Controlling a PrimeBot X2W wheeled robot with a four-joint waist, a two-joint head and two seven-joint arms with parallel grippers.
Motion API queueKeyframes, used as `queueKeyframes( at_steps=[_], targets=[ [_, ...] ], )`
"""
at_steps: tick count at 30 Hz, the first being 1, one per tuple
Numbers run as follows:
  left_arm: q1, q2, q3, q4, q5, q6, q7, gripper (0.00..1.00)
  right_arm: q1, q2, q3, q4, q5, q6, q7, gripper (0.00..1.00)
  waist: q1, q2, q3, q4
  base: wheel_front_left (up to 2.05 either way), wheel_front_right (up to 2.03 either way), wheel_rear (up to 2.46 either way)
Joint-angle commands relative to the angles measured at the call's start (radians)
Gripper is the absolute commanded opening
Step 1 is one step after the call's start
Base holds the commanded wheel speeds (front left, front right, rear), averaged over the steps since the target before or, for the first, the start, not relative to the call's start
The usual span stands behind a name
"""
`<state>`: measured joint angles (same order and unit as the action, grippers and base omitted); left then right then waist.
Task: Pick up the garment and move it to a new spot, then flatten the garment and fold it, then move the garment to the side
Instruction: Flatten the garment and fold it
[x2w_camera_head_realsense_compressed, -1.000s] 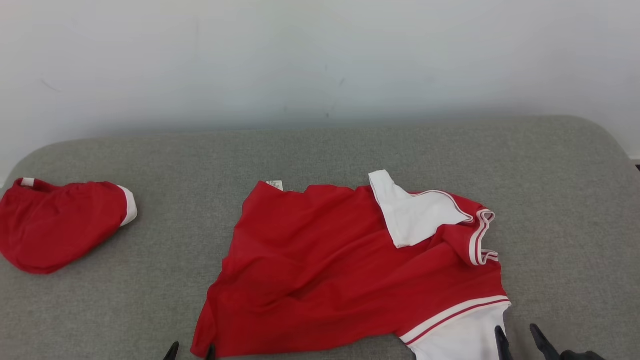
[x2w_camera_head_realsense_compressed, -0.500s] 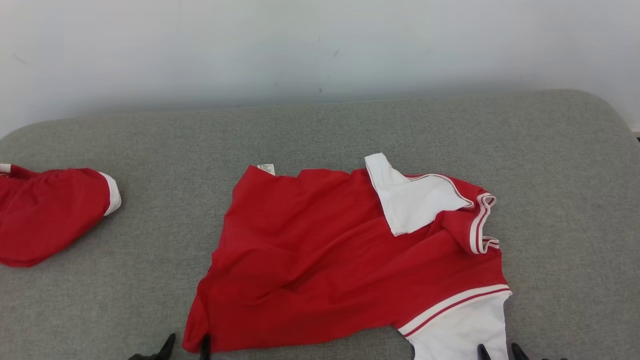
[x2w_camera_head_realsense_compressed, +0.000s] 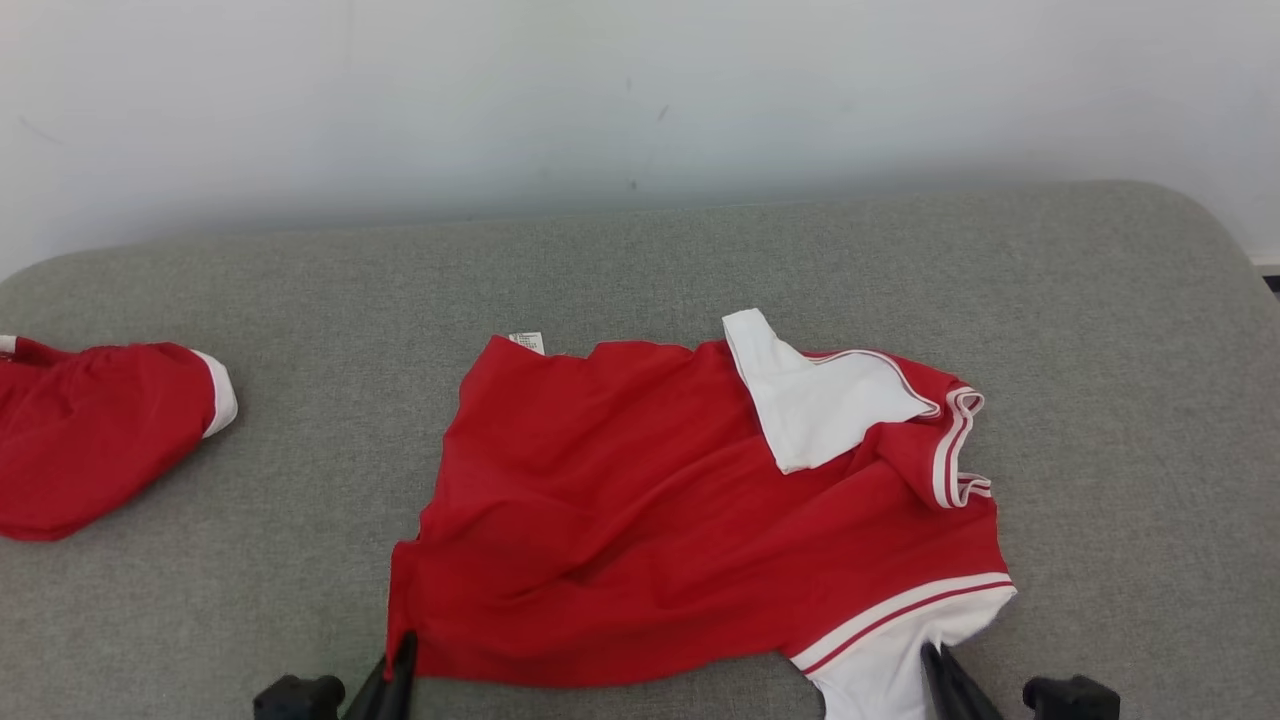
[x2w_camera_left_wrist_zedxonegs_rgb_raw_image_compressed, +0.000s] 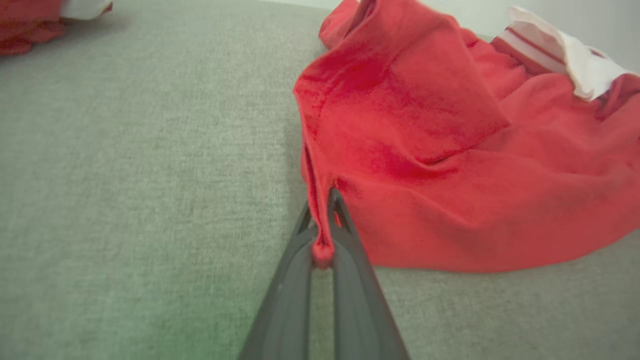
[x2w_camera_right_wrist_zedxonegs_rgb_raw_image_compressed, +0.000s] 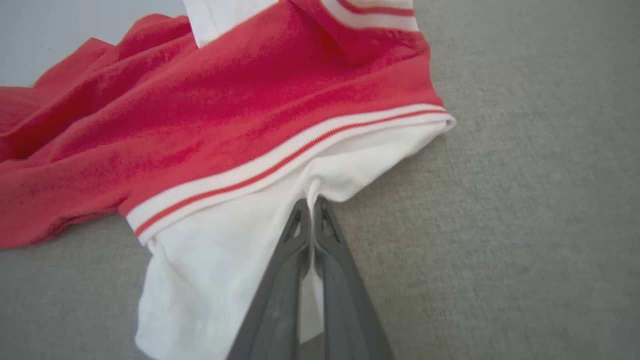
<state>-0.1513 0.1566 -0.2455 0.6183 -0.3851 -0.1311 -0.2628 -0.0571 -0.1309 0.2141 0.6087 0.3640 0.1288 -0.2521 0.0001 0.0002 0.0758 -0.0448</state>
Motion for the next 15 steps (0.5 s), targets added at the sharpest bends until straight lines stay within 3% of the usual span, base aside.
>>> queueKeyframes(
  at_steps=[1,9,15],
  targets=[
    [0.000,0.015,0.009,-0.029,0.003,0.001,-0.003,0.00,-0.015,-0.004,0.004,-0.033,0.007,0.003,-0.007,0.00,-0.0001,-0.0002,-0.001,0.001,0.00,0.00,0.00],
    [-0.112,0.067,0.009,-0.180,-0.001,0.001,-0.003,0.00,-0.102,-0.060,0.007,-0.215,0.045,0.003,-0.012,0.00,-0.0001,-0.0002,0.009,-0.004,0.00,0.00,0.00],
    [-0.390,0.113,-0.064,-0.251,-0.055,0.001,0.076,0.00,-0.329,-0.110,-0.005,-0.275,0.103,0.003,0.027,0.00,-0.0001,-0.0002,0.099,-0.015,0.00,0.00,0.00]
  ],
)
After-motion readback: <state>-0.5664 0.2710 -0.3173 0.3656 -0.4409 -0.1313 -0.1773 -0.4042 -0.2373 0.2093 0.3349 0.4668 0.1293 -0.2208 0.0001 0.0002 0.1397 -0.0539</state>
